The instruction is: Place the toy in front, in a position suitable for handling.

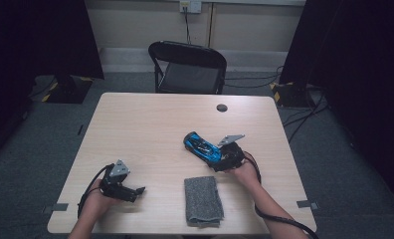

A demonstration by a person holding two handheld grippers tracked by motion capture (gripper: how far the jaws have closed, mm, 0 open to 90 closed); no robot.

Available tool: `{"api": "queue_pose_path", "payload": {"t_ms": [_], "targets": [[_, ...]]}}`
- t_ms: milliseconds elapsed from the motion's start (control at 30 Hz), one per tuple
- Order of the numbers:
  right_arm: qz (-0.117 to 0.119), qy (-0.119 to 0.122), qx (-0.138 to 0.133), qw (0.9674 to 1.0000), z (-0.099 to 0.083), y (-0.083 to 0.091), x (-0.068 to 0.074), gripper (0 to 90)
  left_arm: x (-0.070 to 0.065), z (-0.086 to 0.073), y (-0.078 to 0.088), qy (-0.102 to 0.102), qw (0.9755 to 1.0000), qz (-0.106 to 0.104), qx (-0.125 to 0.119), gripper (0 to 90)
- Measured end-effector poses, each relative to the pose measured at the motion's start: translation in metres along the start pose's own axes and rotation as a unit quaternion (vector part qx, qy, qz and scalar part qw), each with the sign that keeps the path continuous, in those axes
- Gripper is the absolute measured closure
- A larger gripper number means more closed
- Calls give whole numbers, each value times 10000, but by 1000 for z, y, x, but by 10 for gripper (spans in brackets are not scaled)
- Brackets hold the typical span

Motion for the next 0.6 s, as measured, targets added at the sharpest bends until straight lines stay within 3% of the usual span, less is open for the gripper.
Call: {"api": "queue_pose_path", "payload": {"t_ms": [267,600], "targets": [[-68,194,-270,9994,-5,-1,-3,159,0,0,0,0,10000,1,1,0],[-75,204,-282,9994,-4,-2,-2,175,0,0,0,9,10000,18,-7,2]]}}
Point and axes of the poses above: each handheld gripper's, and its own axes: y roughly backward along the jaws, z roughly out of its top, x roughly to its left, the point moved 5 cm from there along -y, roughly forward along the jaws, and after that the axes turned 2 degrees about -x, right-handed, at the moved point
